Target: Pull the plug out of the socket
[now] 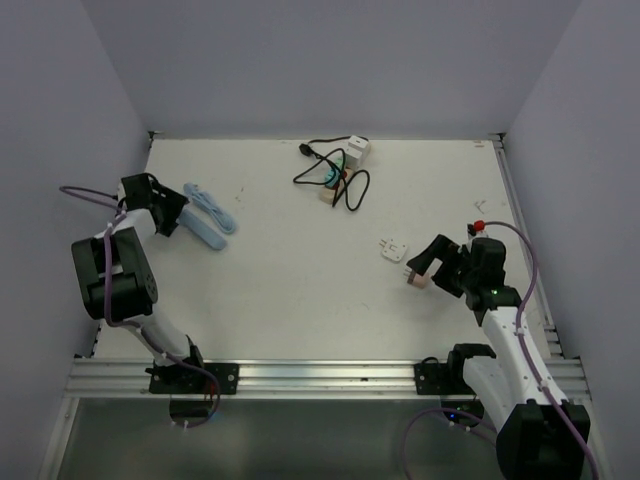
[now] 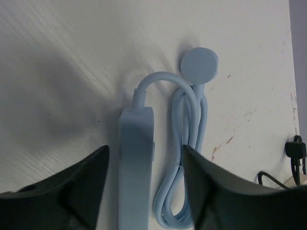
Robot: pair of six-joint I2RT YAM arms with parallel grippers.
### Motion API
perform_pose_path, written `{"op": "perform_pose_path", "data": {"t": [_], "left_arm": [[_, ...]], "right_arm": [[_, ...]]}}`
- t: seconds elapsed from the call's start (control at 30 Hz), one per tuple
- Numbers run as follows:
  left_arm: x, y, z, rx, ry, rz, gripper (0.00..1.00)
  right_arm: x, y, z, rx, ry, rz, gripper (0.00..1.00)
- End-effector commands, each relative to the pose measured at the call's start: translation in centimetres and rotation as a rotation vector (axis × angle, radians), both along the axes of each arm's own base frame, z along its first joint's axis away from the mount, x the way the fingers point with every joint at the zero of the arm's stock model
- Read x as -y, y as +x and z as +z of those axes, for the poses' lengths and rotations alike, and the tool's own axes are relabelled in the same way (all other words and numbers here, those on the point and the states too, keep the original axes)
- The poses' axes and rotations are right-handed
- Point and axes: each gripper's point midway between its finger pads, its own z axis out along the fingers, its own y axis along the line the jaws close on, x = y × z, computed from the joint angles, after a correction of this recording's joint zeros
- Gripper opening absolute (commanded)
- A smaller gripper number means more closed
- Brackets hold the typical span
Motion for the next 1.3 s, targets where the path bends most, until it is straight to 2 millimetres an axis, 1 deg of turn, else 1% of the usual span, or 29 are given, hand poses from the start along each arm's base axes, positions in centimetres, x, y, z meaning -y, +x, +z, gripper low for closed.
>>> {"op": "perform_pose_path", "data": {"t": [0.0, 0.1, 0.13, 0.17, 0.2, 0.23, 0.33, 0.37, 0.43, 0.47, 0.53, 0.57, 0.6, 0.63, 0.67, 0.7, 0.73, 0.77, 0.8, 0.83, 0.87, 0.9, 0.93, 0.97, 1.03, 1.07, 1.2, 1.23, 1.27], "left_arm": [[-0.4, -0.1, 4.8, 0.115, 0.066, -0.012, 0.76], [-0.1, -1.3, 6.9, 0.138, 0.092, -0.022, 0.94], [0.1, -1.7, 8.3, 0.163, 0.105, -0.029, 0.97], [0.2, -2.1, 8.9, 0.168, 0.119, -0.044, 1.0], [0.7, -2.7, 9.2, 0.161, 0.116, -0.066, 1.0], [0.9, -3.1, 10.9, 0.19, 0.145, -0.09, 1.0], [2.1, -4.9, 12.3, 0.19, 0.163, -0.168, 1.0], [2.7, -5.8, 13.6, 0.21, 0.208, -0.223, 1.0], [4.5, -7.2, 14.1, 0.226, 0.245, -0.305, 1.0], [5.2, -8.1, 15.9, 0.275, 0.317, -0.341, 1.0], [8.6, -9.3, 15.8, 0.303, 0.373, -0.459, 1.0], [9.6, -10.2, 17.0, 0.35, 0.418, -0.506, 0.99], [10.7, -10.7, 17.2, 0.366, 0.437, -0.536, 1.0], [11.1, -11.3, 16.9, 0.375, 0.457, -0.547, 1.0], [11.6, -11.9, 18.5, 0.435, 0.505, -0.561, 1.0], [12.9, -12.3, 18.9, 0.456, 0.529, -0.594, 1.0], [13.1, -13.0, 19.4, 0.476, 0.564, -0.6, 1.0], [13.3, -13.2, 19.6, 0.489, 0.581, -0.606, 1.0], [13.1, -13.4, 19.7, 0.486, 0.619, -0.577, 1.0], [13.1, -13.6, 19.0, 0.476, 0.63, -0.575, 1.0], [13.0, -13.7, 19.2, 0.491, 0.644, -0.562, 1.0], [13.2, -13.8, 18.9, 0.492, 0.641, -0.562, 1.0], [13.0, -13.9, 18.0, 0.477, 0.634, -0.555, 1.0], [13.0, -13.8, 17.9, 0.481, 0.627, -0.548, 1.0], [12.7, -13.8, 18.0, 0.456, 0.634, -0.539, 1.0], [12.3, -13.8, 17.7, 0.434, 0.636, -0.515, 0.99], [11.6, -13.9, 17.5, 0.415, 0.645, -0.476, 0.99], [11.5, -13.9, 17.7, 0.42, 0.647, -0.472, 0.99], [11.4, -13.9, 17.8, 0.419, 0.651, -0.464, 0.99]], "right_arm": [[-0.3, 0.8, 2.3, 0.067, -0.007, 0.048, 0.99], [-0.3, 0.9, 2.6, 0.078, -0.015, 0.057, 0.99], [-0.4, 1.0, 2.8, 0.083, -0.013, 0.06, 0.99], [-0.4, 1.1, 3.0, 0.086, -0.011, 0.062, 0.99], [-0.5, 1.2, 3.2, 0.095, -0.007, 0.063, 0.99], [-0.5, 1.3, 3.3, 0.098, -0.008, 0.063, 0.99], [-0.6, 1.8, 4.2, 0.119, -0.022, 0.058, 0.99], [-0.7, 2.1, 4.6, 0.128, -0.025, 0.06, 0.99], [-1.3, 2.6, 5.0, 0.142, -0.042, 0.069, 0.99], [-2.0, 2.9, 5.3, 0.157, -0.049, 0.086, 0.99], [-2.9, 3.4, 5.6, 0.168, -0.074, 0.097, 0.99], [-2.7, 4.2, 6.2, 0.182, -0.113, 0.071, 0.99], [-4.1, 4.4, 5.8, 0.166, -0.125, 0.108, 0.99], [-4.5, 4.7, 5.9, 0.167, -0.139, 0.111, 0.99], [-5.4, 5.4, 6.8, 0.19, -0.155, 0.116, 0.99], [-5.8, 5.9, 6.3, 0.171, -0.171, 0.12, 0.99], [-6.2, 6.4, 6.4, 0.175, -0.187, 0.119, 0.99], [-7.3, 7.1, 7.6, 0.207, -0.19, 0.133, 0.99], [-7.3, 7.9, 7.9, 0.218, -0.218, 0.111, 0.99], [-7.9, 8.5, 7.1, 0.192, -0.238, 0.119, 0.98], [-9.0, 9.4, 8.4, 0.224, -0.241, 0.131, 0.98], [-9.4, 10.0, 8.4, 0.223, -0.264, 0.125, 0.97], [-10.0, 10.7, 7.5, 0.198, -0.285, 0.132, 0.97], [-11.4, 11.6, 8.5, 0.226, -0.283, 0.144, 0.96], [-12.3, 12.9, 8.7, 0.236, -0.316, 0.138, 0.96], [-13.8, 14.2, 8.5, 0.232, -0.33, 0.151, 0.95], [-16.5, 17.5, 7.0, 0.206, -0.415, 0.149, 0.95], [-16.7, 18.3, 6.7, 0.202, -0.444, 0.131, 0.95], [-17.8, 19.5, 5.9, 0.187, -0.469, 0.138, 0.95]]}}
